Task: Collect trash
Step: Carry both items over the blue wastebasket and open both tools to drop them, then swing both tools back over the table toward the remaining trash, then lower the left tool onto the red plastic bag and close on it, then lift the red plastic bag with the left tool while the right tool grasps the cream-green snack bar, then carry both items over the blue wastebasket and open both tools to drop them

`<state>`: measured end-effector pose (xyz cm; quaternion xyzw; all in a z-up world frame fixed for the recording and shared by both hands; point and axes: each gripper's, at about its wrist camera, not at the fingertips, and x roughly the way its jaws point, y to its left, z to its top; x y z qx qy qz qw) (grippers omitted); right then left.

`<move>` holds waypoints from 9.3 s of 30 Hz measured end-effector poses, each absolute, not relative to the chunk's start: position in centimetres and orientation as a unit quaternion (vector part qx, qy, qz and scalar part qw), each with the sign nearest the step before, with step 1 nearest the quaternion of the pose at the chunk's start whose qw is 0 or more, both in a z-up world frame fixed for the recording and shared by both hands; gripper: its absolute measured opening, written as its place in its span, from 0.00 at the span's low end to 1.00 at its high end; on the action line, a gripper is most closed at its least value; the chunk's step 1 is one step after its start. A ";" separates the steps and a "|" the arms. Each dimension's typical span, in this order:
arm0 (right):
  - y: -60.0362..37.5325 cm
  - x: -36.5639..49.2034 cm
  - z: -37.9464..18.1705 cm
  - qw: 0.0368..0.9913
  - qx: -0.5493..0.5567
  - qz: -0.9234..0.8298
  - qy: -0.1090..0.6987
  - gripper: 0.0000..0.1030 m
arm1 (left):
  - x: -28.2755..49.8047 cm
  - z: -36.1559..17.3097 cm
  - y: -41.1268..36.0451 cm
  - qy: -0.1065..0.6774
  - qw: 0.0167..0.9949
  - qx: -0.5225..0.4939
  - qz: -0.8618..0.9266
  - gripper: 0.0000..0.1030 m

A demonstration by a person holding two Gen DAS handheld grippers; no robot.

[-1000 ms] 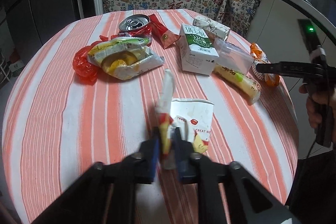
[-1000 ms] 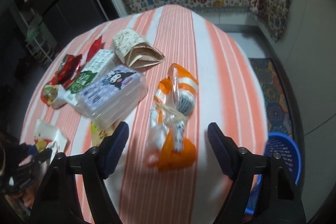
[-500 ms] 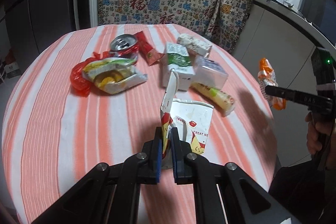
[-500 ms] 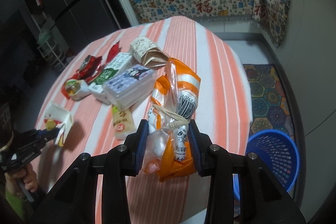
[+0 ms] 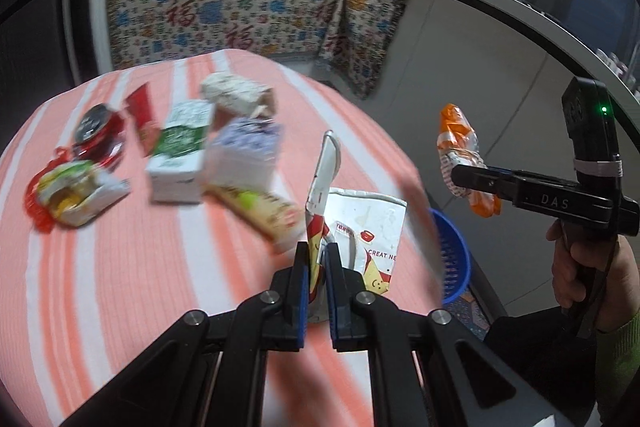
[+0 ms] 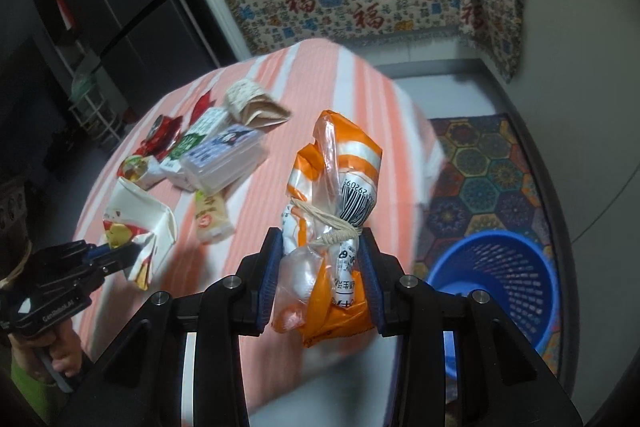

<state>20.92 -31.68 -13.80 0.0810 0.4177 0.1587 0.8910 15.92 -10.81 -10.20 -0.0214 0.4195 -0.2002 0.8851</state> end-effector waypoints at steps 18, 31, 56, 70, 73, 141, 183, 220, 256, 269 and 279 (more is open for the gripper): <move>-48.2 22.6 -17.9 0.878 0.107 0.030 0.466 0.37 | 22.4 -12.4 -28.6 0.457 0.840 0.023 -0.293 0.07; -52.3 22.3 -19.7 0.861 0.125 0.014 0.492 0.37 | 25.4 -17.7 -35.9 0.488 0.817 0.061 -0.300 0.07; -53.9 22.2 -18.3 0.878 0.177 0.006 0.446 0.62 | 25.8 -20.9 -37.9 0.498 0.813 0.079 -0.292 0.45; -51.8 21.6 -15.8 0.908 0.115 -0.026 0.401 0.75 | 20.3 -15.0 -31.9 0.449 0.846 0.064 -0.278 0.49; -50.1 21.5 -15.2 0.916 0.093 -0.019 0.391 0.77 | 19.2 -14.6 -29.3 0.447 0.853 0.066 -0.261 0.49; -13.9 18.1 -20.2 0.874 -0.102 0.254 0.402 0.96 | 10.9 -14.8 10.7 0.423 0.905 -0.043 0.031 0.37; -13.7 17.7 -18.2 0.822 -0.086 0.357 0.436 0.66 | 10.5 -15.6 8.6 0.439 0.896 -0.050 -0.035 0.77; -21.3 18.1 -16.4 0.854 0.010 0.287 0.435 0.14 | 11.9 -12.6 -5.2 0.432 0.889 -0.019 -0.148 0.35; -50.4 21.4 -17.9 0.879 0.178 0.041 0.440 0.14 | 21.4 -16.0 -35.5 0.462 0.828 0.042 -0.315 0.35; -52.6 21.4 -18.4 0.877 0.204 0.022 0.435 0.17 | 23.5 -19.4 -38.5 0.478 0.815 0.058 -0.324 0.38; -54.0 20.8 -17.2 0.891 0.211 -0.014 0.402 0.46 | 23.6 -20.2 -38.9 0.463 0.824 0.062 -0.321 0.59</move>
